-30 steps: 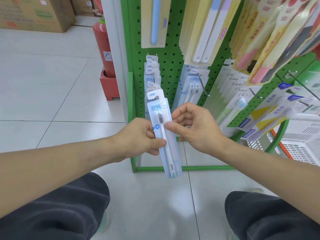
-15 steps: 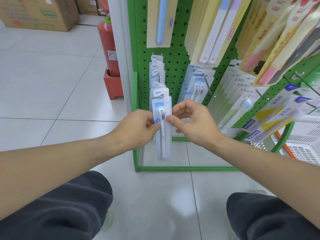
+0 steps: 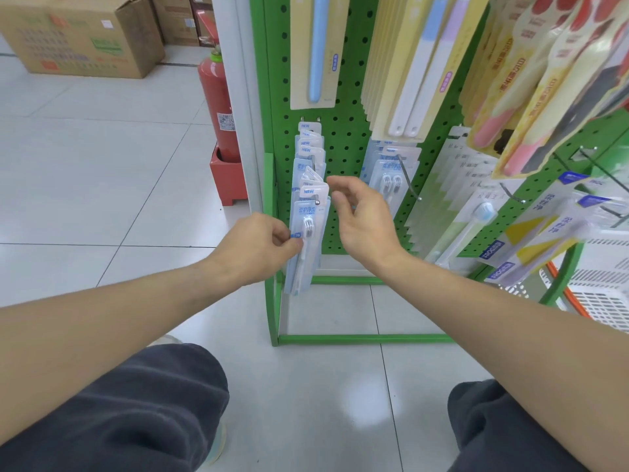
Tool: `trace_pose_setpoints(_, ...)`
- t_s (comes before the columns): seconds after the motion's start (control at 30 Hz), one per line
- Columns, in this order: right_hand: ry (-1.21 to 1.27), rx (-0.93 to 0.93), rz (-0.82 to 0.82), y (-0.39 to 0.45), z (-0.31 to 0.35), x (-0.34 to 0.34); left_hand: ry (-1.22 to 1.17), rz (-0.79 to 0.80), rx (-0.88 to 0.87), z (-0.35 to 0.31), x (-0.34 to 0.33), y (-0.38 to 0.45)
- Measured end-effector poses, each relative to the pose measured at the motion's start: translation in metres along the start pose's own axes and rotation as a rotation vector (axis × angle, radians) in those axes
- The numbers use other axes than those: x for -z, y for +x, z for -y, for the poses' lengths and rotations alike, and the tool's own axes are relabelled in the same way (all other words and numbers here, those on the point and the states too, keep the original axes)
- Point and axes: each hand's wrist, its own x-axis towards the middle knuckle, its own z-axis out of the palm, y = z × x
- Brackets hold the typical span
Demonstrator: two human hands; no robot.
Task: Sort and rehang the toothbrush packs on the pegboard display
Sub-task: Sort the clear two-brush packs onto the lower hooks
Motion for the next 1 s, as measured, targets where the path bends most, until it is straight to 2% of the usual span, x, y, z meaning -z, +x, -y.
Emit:
trace_pose_setpoints(0.2, 0.071, -0.045, 0.044, 0.010, -0.010, -0.010, 0.070, -0.096, -0.051, 0.003, 0.001, -0.001)
trace_pose_setpoints(0.67, -0.098, -0.022, -0.114, 0.007, -0.004, 0.005, 0.030, -0.112, -0.071, 0.002, -0.006, -0.003)
trace_pose_setpoints(1.0, -0.302, -0.081, -0.075, -0.017, -0.004, 0.025, 0.066, -0.111, -0.068, -0.002, -0.006, -0.002)
